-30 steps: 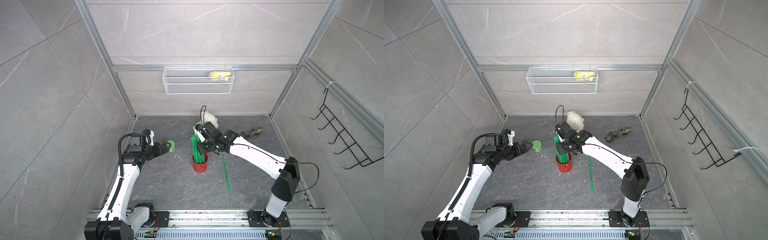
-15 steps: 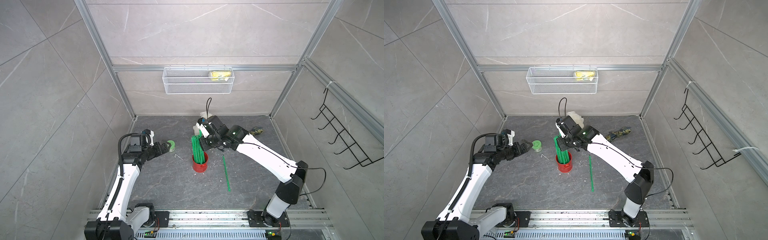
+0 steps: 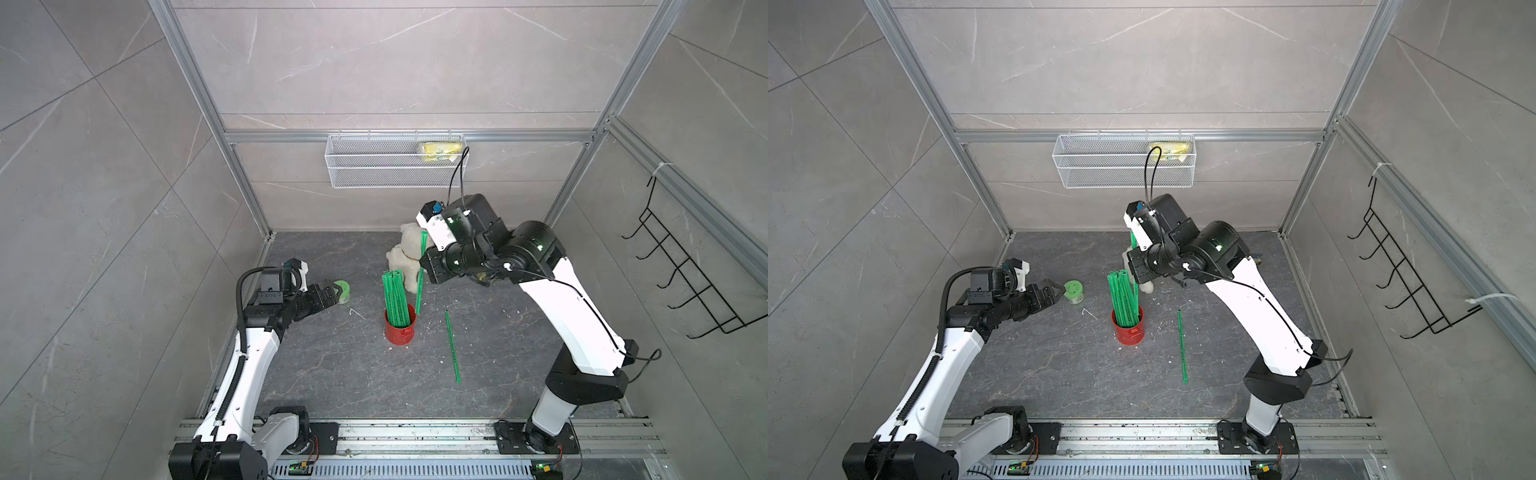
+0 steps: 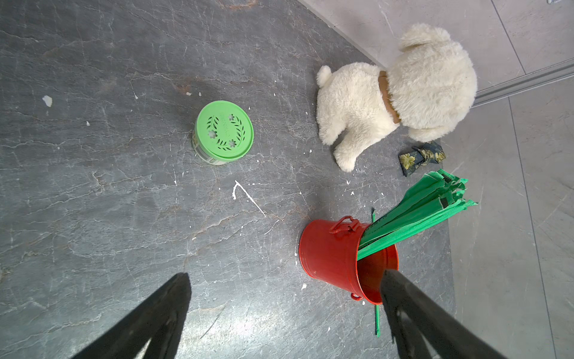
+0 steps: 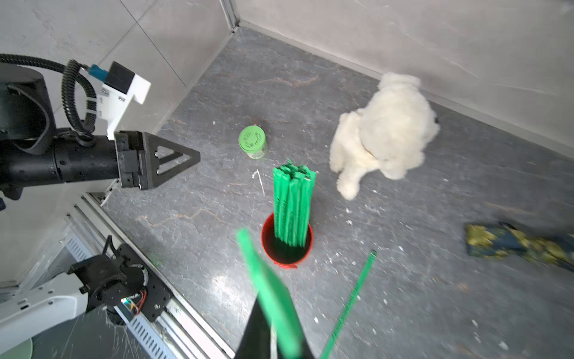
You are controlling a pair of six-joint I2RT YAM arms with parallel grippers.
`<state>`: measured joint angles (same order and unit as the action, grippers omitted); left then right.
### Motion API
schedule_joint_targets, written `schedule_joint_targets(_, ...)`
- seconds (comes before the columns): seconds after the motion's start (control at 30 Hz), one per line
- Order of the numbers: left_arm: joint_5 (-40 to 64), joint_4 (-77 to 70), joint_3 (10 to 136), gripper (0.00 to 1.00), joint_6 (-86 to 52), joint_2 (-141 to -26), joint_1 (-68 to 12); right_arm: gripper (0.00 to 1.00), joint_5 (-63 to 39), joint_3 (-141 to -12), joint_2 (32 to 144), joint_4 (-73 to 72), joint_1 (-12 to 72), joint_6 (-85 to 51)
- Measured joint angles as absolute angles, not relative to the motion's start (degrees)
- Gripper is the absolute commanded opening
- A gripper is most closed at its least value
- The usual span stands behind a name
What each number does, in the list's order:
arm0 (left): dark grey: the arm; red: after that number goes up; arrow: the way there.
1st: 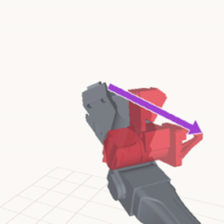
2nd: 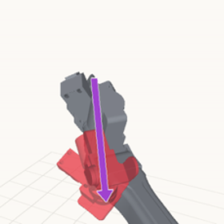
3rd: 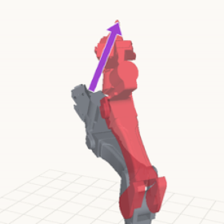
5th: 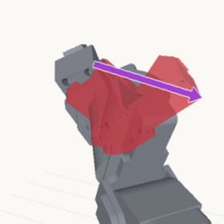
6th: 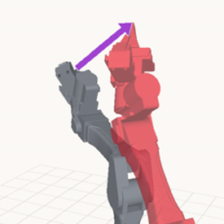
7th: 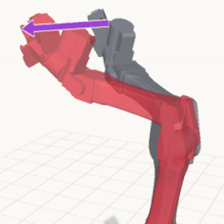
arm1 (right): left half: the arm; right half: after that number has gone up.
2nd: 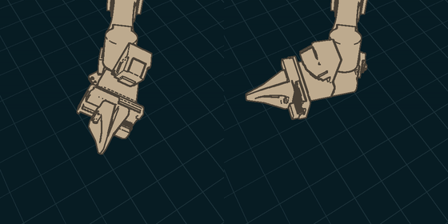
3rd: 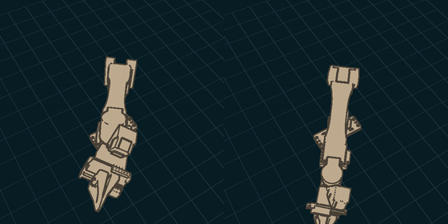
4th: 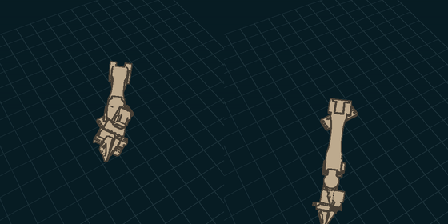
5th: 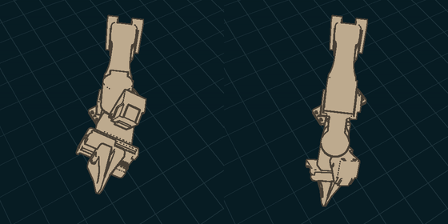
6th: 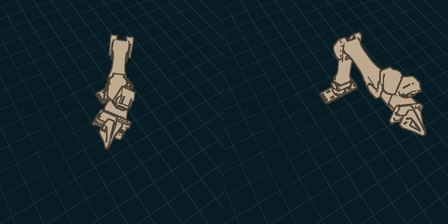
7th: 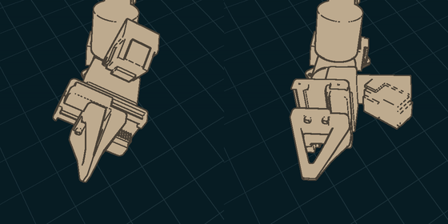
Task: Take the straws out of the storage container
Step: Pick up the straw from the container, then place the straw at the center of the board.
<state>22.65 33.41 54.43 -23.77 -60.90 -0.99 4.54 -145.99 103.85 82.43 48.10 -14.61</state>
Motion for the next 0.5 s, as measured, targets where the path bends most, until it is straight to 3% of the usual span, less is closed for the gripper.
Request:
schedule_joint_targets(0.07,22.65,33.43,54.43,1.00,-23.77,-60.80,-0.99,0.08,5.93,-150.28,105.71,84.71,47.48,-14.31)
schedule_joint_targets(0.17,22.65,33.45,54.46,1.00,-23.77,-60.53,-0.99,0.08,7.44,-146.61,105.78,88.29,45.56,-14.39)
schedule_joint_targets(0.5,22.98,33.45,54.52,1.00,-23.77,-60.47,-0.99,0.07,8.69,-119.66,102.67,90.11,37.71,-17.74)
